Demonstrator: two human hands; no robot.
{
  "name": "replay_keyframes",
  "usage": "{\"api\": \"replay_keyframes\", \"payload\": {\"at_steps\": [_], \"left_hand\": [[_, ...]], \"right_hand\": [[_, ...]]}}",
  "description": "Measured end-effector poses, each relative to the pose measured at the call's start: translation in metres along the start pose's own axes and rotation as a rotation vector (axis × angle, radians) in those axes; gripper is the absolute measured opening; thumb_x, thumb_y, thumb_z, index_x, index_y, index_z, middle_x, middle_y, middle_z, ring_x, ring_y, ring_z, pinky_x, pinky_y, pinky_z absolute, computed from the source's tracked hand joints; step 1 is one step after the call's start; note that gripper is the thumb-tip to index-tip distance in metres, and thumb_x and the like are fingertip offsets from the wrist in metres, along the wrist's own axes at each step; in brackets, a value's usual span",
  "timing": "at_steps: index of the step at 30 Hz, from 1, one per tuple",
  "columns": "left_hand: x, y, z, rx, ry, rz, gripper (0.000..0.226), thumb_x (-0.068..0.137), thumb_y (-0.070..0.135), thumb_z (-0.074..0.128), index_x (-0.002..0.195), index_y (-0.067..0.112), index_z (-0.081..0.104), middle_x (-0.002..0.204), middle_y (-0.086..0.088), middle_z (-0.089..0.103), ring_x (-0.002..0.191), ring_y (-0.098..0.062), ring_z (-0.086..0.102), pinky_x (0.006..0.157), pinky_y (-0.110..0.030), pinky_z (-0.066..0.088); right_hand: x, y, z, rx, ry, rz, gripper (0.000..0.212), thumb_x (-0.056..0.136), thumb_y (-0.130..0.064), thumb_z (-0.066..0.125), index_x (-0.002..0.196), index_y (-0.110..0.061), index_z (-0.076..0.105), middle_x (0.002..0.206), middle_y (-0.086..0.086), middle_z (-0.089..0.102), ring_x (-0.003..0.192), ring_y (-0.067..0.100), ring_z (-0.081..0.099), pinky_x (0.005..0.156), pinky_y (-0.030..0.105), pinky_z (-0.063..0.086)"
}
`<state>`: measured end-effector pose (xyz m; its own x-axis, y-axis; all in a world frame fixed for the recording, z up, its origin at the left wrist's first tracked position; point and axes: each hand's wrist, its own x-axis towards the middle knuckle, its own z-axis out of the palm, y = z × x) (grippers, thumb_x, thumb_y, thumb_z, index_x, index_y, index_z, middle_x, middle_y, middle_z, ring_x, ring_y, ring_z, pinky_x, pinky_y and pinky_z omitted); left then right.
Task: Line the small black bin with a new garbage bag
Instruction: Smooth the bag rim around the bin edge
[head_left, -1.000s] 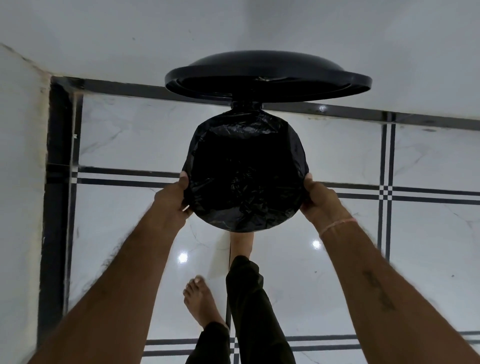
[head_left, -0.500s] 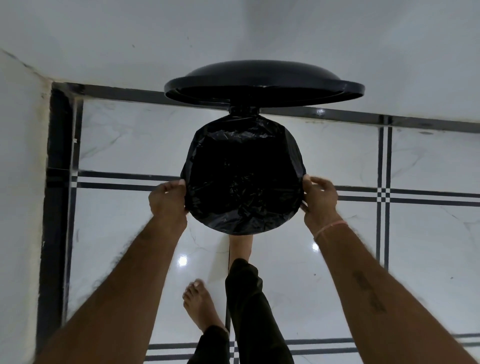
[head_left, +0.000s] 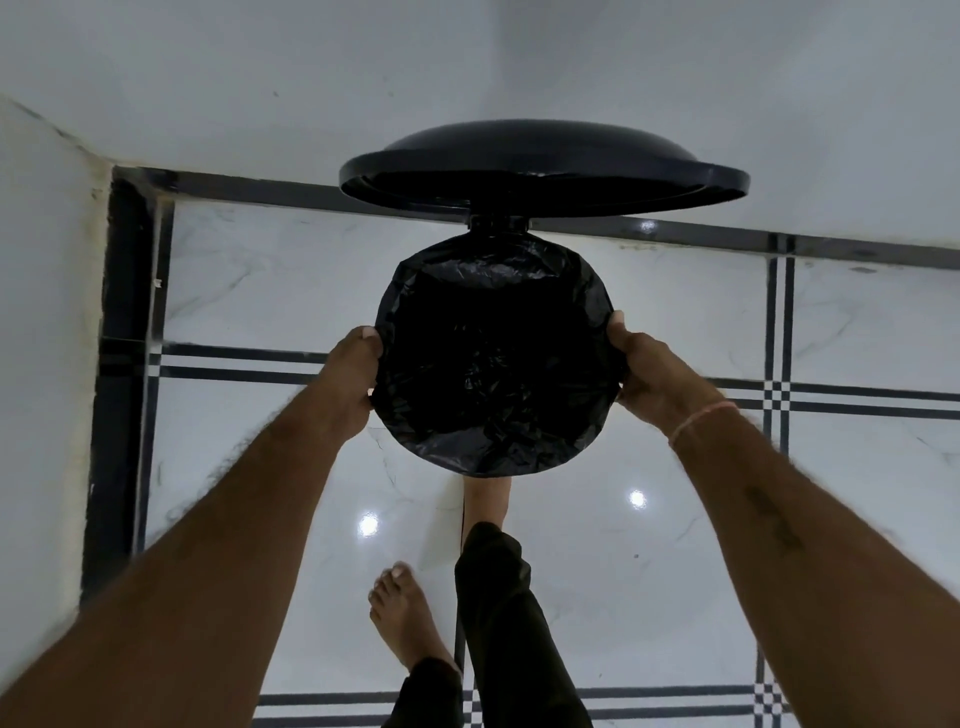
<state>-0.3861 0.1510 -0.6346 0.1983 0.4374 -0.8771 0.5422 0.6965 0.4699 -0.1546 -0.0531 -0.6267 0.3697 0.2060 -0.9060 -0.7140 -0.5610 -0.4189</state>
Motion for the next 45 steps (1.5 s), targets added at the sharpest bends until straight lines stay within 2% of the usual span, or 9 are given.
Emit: {"api": "replay_keyframes", "payload": {"at_steps": [7, 10, 15, 19, 25, 28, 37, 42, 45], "left_hand": [[-0.018, 0.009, -0.002, 0.097, 0.075, -0.054, 0.063, 0.107, 0.057, 0.022, 0.145, 0.018, 0.053, 0.145, 0.000, 0.055, 0.133, -0.025, 0.052, 0.114, -0.048, 0.037], [-0.041, 0.013, -0.002, 0.133, 0.179, 0.042, 0.067, 0.105, 0.058, 0.027, 0.144, 0.011, 0.053, 0.147, -0.003, 0.052, 0.131, -0.026, 0.050, 0.104, -0.039, 0.037], [-0.098, 0.046, 0.002, 0.046, 0.134, 0.124, 0.043, 0.111, 0.047, 0.023, 0.101, 0.019, 0.054, 0.095, 0.007, 0.051, 0.110, -0.019, 0.044, 0.096, -0.034, 0.037], [-0.144, 0.097, -0.002, -0.029, 0.143, 0.179, 0.066, 0.105, 0.064, 0.024, 0.156, 0.025, 0.037, 0.159, -0.001, 0.040, 0.136, -0.023, 0.045, 0.115, -0.048, 0.040], [-0.158, 0.144, 0.016, -0.004, 0.084, 0.293, 0.065, 0.101, 0.065, 0.040, 0.152, 0.024, 0.044, 0.152, 0.002, 0.043, 0.132, -0.018, 0.043, 0.116, -0.049, 0.040], [-0.156, 0.122, 0.020, 0.141, 0.119, 0.375, 0.064, 0.101, 0.058, 0.050, 0.149, 0.017, 0.046, 0.139, 0.002, 0.050, 0.126, -0.018, 0.047, 0.105, -0.037, 0.043], [-0.132, -0.004, 0.007, 0.246, 0.089, 0.389, 0.083, 0.090, 0.044, 0.075, 0.159, 0.023, 0.033, 0.158, 0.002, 0.045, 0.143, -0.020, 0.044, 0.106, -0.025, 0.038], [-0.102, -0.068, 0.014, 0.389, 0.128, 0.499, 0.095, 0.088, 0.049, 0.075, 0.163, 0.024, 0.022, 0.168, 0.000, 0.032, 0.151, -0.023, 0.036, 0.119, -0.038, 0.037], [-0.072, -0.098, 0.027, 0.338, 0.195, 0.569, 0.101, 0.084, 0.051, 0.075, 0.164, 0.028, 0.018, 0.170, 0.001, 0.027, 0.155, -0.024, 0.029, 0.121, -0.047, 0.036]], "right_hand": [[-0.019, 0.008, 0.008, -0.106, 0.130, -0.092, 0.052, 0.107, -0.055, 0.045, 0.132, -0.014, 0.065, 0.115, -0.005, 0.069, 0.102, 0.012, 0.062, 0.080, 0.031, 0.048], [-0.036, 0.010, 0.018, -0.146, 0.184, -0.163, 0.051, 0.108, -0.051, 0.045, 0.135, -0.011, 0.060, 0.123, 0.003, 0.066, 0.104, 0.017, 0.062, 0.073, 0.027, 0.048], [-0.081, -0.013, 0.021, -0.179, 0.219, -0.244, 0.070, 0.103, -0.066, 0.034, 0.149, -0.015, 0.048, 0.148, 0.007, 0.055, 0.136, 0.029, 0.053, 0.115, 0.050, 0.044], [-0.139, -0.068, 0.025, -0.028, 0.260, -0.399, 0.080, 0.096, -0.075, 0.028, 0.162, -0.029, 0.029, 0.166, 0.000, 0.036, 0.151, 0.028, 0.037, 0.124, 0.056, 0.032], [-0.164, -0.130, 0.027, -0.272, 0.202, -0.568, 0.060, 0.102, -0.063, 0.044, 0.139, -0.019, 0.062, 0.136, 0.000, 0.061, 0.127, 0.020, 0.055, 0.117, 0.046, 0.043], [-0.165, -0.113, 0.030, -0.523, 0.283, -0.597, 0.044, 0.102, -0.052, 0.054, 0.115, -0.016, 0.075, 0.112, 0.002, 0.072, 0.114, 0.024, 0.064, 0.105, 0.035, 0.048], [-0.139, 0.026, 0.033, -0.604, 0.272, -0.530, 0.061, 0.099, -0.049, 0.063, 0.148, -0.013, 0.052, 0.136, 0.005, 0.063, 0.129, 0.027, 0.059, 0.113, 0.043, 0.048], [-0.092, 0.084, 0.039, -0.635, 0.284, -0.545, 0.093, 0.095, -0.050, 0.069, 0.167, -0.015, 0.021, 0.173, 0.006, 0.023, 0.159, 0.025, 0.025, 0.126, 0.036, 0.025], [-0.065, 0.105, 0.040, -0.521, 0.313, -0.601, 0.097, 0.093, -0.046, 0.074, 0.167, -0.016, 0.019, 0.173, 0.004, 0.023, 0.158, 0.023, 0.026, 0.127, 0.036, 0.028]]}}
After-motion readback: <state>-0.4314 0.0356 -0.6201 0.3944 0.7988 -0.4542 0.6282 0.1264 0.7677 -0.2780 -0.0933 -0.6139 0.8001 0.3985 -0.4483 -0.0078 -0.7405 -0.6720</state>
